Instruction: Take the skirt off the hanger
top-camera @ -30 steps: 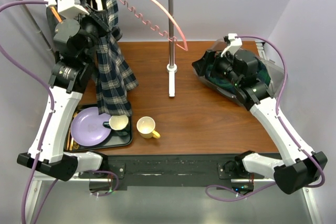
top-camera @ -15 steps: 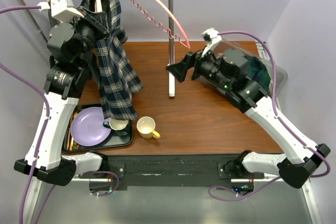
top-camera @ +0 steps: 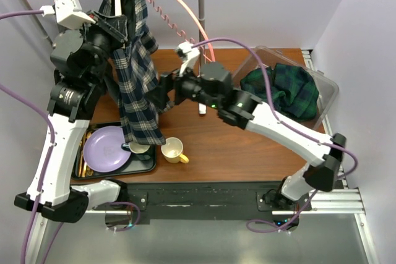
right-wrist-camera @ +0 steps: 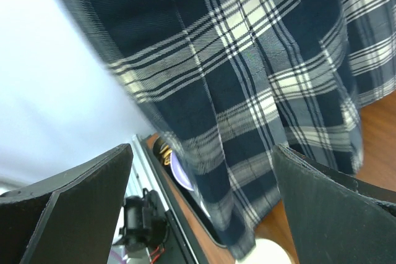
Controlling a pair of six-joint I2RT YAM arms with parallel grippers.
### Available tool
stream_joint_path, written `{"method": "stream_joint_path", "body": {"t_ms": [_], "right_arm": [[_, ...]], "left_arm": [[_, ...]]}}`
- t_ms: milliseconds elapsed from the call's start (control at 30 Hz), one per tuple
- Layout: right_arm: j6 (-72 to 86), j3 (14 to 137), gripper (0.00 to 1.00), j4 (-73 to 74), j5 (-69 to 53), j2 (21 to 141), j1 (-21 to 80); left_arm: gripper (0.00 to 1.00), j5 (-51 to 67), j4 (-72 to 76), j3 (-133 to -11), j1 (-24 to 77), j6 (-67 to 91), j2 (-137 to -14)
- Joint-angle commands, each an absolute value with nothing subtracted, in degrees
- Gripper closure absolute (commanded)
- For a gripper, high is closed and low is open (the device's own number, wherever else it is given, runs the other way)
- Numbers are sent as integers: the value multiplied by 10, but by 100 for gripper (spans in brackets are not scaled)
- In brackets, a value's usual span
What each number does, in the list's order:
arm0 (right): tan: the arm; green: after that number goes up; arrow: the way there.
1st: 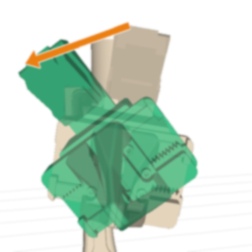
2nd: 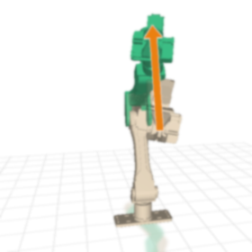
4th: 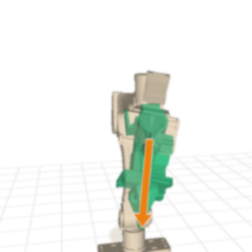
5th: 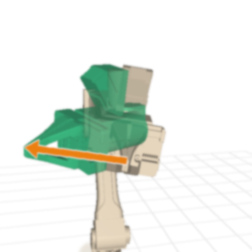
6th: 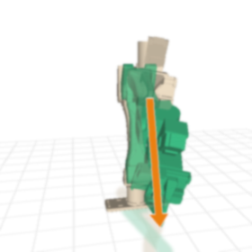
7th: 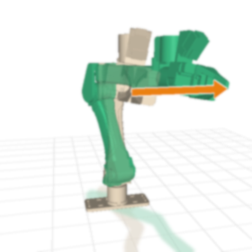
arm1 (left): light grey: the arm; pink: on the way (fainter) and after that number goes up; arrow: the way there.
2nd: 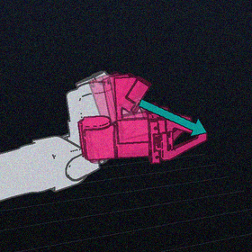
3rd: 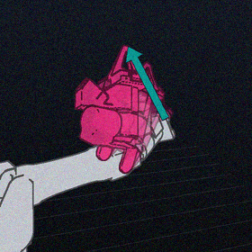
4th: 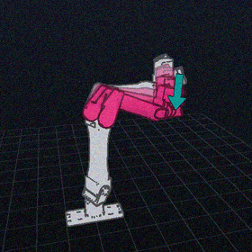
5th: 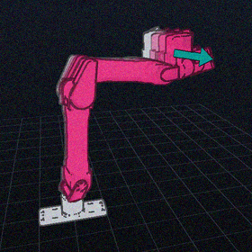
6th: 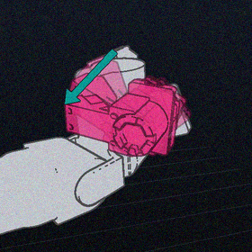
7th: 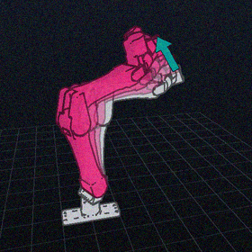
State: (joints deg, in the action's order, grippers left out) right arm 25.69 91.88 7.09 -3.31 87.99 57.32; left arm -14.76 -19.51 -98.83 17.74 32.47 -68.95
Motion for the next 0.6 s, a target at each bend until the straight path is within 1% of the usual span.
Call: {"method": "stream_joint_path", "body": {"t_ms": [0,133,300,433,500,567], "right_arm": [[249,979,1,33,41,917,610],[246,1014,1,5,55,952,628],[232,1029,1,-31,76,983,649],[222,1038,2,-37,63,1011,652],[217,1039,3,-43,57,1016,654],[214,1039,10,-46,53,1027,654]], "left_arm": [[100,-142,-99,-994,174,333,-643],[100,-135,-96,-985,174,339,-632],[100,-120,-98,-986,174,354,-628],[100,-112,-91,-979,174,366,-623],[100,-110,-87,-973,174,368,-621],[100,-106,-82,-966,174,374,-617]]}}
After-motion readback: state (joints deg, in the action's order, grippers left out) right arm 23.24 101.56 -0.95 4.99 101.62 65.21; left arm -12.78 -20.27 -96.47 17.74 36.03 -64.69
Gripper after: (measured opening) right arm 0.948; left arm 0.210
